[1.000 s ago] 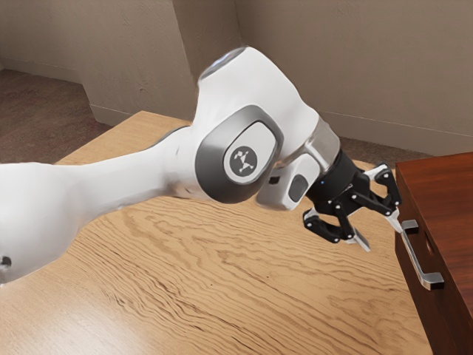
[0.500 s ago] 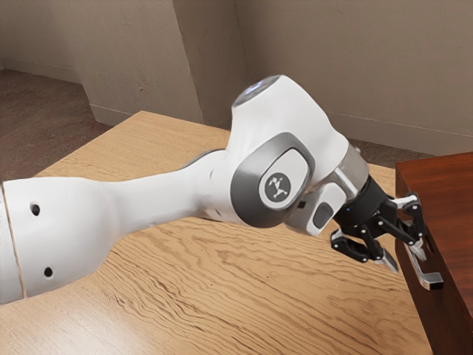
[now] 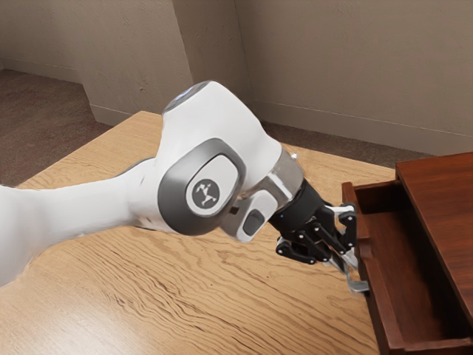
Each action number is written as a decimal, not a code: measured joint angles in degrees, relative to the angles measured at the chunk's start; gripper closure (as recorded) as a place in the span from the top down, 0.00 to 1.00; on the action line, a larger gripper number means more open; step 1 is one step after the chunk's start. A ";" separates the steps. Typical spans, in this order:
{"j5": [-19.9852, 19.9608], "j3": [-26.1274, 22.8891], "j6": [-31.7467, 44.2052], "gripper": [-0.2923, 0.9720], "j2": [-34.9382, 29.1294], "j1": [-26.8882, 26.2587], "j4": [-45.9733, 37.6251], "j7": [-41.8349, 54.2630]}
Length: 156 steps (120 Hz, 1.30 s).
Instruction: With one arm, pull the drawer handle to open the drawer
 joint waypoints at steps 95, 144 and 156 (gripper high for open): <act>3.35 11.20 -0.14 0.27 -13.78 -4.66 -14.53 5.27; 4.77 11.26 -1.58 0.45 -18.44 -5.02 -13.82 5.53; 6.77 11.25 -4.44 0.46 -17.49 -4.57 -7.36 4.65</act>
